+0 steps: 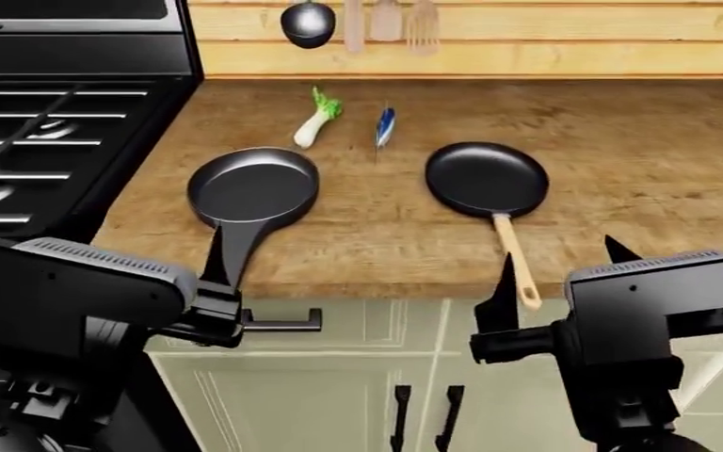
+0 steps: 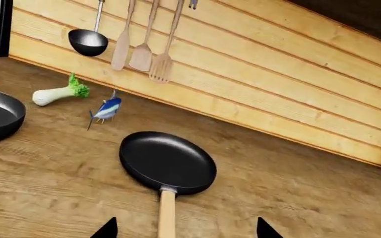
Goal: Place both pans onto different burners. Then place the celery and the fish on different pans.
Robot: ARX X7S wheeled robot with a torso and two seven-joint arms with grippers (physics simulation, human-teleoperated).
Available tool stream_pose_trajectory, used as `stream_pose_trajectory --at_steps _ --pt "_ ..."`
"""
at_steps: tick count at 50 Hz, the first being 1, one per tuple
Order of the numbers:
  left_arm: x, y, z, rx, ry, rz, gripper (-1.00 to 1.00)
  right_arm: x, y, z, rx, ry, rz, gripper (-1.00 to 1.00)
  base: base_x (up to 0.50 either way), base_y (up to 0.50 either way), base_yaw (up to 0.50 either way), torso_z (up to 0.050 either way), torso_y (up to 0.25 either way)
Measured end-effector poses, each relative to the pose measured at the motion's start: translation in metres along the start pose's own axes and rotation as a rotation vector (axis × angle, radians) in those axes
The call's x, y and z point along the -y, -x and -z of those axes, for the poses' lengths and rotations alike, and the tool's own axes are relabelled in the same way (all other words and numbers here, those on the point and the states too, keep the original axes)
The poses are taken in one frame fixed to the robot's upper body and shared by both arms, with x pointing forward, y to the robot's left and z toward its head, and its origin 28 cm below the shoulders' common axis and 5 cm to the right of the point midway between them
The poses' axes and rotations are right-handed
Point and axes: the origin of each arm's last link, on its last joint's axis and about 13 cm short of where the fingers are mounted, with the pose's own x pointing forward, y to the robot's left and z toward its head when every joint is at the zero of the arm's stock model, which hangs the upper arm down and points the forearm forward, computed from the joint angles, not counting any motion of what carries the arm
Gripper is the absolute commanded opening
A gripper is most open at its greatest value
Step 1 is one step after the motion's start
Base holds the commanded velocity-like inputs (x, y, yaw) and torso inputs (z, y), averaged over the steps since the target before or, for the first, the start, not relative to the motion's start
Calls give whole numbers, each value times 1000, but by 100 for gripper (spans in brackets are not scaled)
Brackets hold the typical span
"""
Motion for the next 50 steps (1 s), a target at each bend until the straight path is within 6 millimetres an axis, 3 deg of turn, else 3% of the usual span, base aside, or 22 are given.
stream_pose_trajectory --at_steps 16,24,39,50 --pt "-2 1 -9 21 -48 -11 100 4 4 -9 17 24 9 100 499 0 0 0 1" --pt "-3 1 -10 26 -57 -14 100 5 0 -12 -18 19 8 100 36 0 0 0 0" --pt "-2 -1 -8 24 -44 -11 100 2 -39 -8 -230 1 -11 100 0 0 0 0 0" --pt "-1 -3 -5 17 -43 -3 100 -4 -64 10 -379 -4 -25 100 0 0 0 0 0"
